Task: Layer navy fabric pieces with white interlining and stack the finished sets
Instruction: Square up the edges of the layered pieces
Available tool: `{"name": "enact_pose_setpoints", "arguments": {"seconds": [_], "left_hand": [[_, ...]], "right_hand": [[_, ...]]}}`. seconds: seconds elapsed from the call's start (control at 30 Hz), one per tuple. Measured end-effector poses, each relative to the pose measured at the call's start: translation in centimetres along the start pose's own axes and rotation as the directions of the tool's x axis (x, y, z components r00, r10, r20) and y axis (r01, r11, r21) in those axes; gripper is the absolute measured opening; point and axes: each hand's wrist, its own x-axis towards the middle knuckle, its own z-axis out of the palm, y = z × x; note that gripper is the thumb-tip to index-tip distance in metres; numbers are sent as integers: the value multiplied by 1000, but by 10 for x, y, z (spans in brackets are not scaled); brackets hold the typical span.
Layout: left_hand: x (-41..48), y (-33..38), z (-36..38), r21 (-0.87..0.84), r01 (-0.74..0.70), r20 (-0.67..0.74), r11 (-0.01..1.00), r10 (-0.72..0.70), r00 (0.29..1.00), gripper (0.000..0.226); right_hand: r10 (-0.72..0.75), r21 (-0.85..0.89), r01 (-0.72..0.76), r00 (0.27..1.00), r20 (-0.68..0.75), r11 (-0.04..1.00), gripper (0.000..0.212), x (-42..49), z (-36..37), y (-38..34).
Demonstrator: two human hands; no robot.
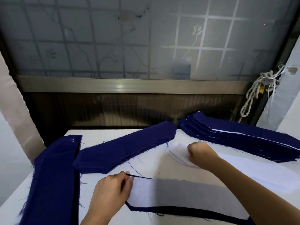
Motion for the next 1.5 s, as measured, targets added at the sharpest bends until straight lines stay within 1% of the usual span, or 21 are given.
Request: {"name": "enact_pose_setpoints", "arguments": {"seconds": [0.07, 0.1, 0.23, 0.37, 0.43, 0.5, 0.6, 0.67, 0.7, 0.73, 0.8, 0.93, 1.0, 1.07, 1.13, 1.2, 1.27, 1.3, 1.4, 1.43, 1.5], "left_hand": [[0, 0, 0, 4, -6, 2, 1000, 6, 1000, 48], [0, -1, 0, 8, -4, 0, 1000, 4, 1000, 51], [0, -2, 2, 8, 21, -4, 1000, -21, 1000, 46], [0, -1, 2, -11, 18, -1, 1000, -18, 1000, 48], [0, -2, 2, -15, 21, 0, 1000, -21, 1000, 48], [-1, -2, 2, -19, 23, -2, 1000, -23, 1000, 50], [-1, -3, 2, -17, 15, -10, 1000, -15, 1000, 52], [0, -3, 2, -10, 4, -18, 1000, -4, 1000, 53], [0, -3, 2, -9, 2, -17, 1000, -2, 1000, 53], [0, -4, 2, -11, 4, -18, 1000, -4, 1000, 53], [0, -5, 2, -23, 16, -26, 1000, -16, 1000, 51], [0, -4, 1, -64, -7, -59, 998, 3, 998, 44], [-1, -4, 0, -101, -29, -70, 994, 22, 997, 37], [-3, -3, -5, -154, -55, -72, 987, 44, 996, 32], [-3, -3, -8, -228, -94, -71, 969, 79, 994, 41], [-4, -5, -8, -318, -130, -49, 939, 121, 991, 57], [-4, -5, -10, -365, -143, -14, 920, 148, 989, 64], [-4, -4, -10, -352, -141, -4, 925, 150, 989, 60], [-3, -3, -10, -268, -126, 4, 955, 132, 991, 26], [-3, -2, -9, -260, -110, 26, 959, 121, 992, 22], [-4, -3, -7, -250, -92, 8, 964, 97, 995, 25]], "right_hand": [[20, 92, -16, 999, -44, 996, 12, -5, 4, 4], [38, 148, -30, 998, -54, 989, 11, -7, 5, 7], [128, 330, -96, 989, -78, 939, 10, -10, 12, 13], [255, 505, -186, 965, -70, 843, 14, -15, 20, 17], [311, 604, -230, 950, -31, 763, 17, -18, 22, 18], [372, 708, -272, 928, 14, 652, 19, -22, 24, 21], [443, 794, -314, 894, 64, 520, 14, -24, 24, 26], [457, 862, -350, 875, 161, 366, 17, -24, 24, 27], [462, 873, -362, 867, 186, 328, 18, -25, 23, 27], [469, 872, -357, 866, 174, 336, 17, -26, 21, 26], [464, 855, -302, 882, 83, 421, 14, -31, 17, 21], [353, 741, -126, 922, -157, 659, 20, -45, -2, -2], [250, 645, -44, 940, -231, 762, 20, -53, -14, -25], [109, 537, 86, 940, -322, 839, 15, -61, -23, -57], [-44, 405, 213, 921, -387, 889, 6, -70, -28, -92], [-167, 298, 297, 905, -392, 907, 7, -76, -28, -126], [-249, 238, 357, 887, -389, 903, 15, -80, -25, -151], [-272, 231, 383, 876, -399, 894, 17, -82, -22, -160], [-284, 290, 419, 867, -409, 861, 20, -80, -11, -173], [-268, 341, 413, 877, -399, 845, 21, -78, -6, -174], [-208, 472, 358, 917, -341, 806, 33, -72, -2, -174]]}}
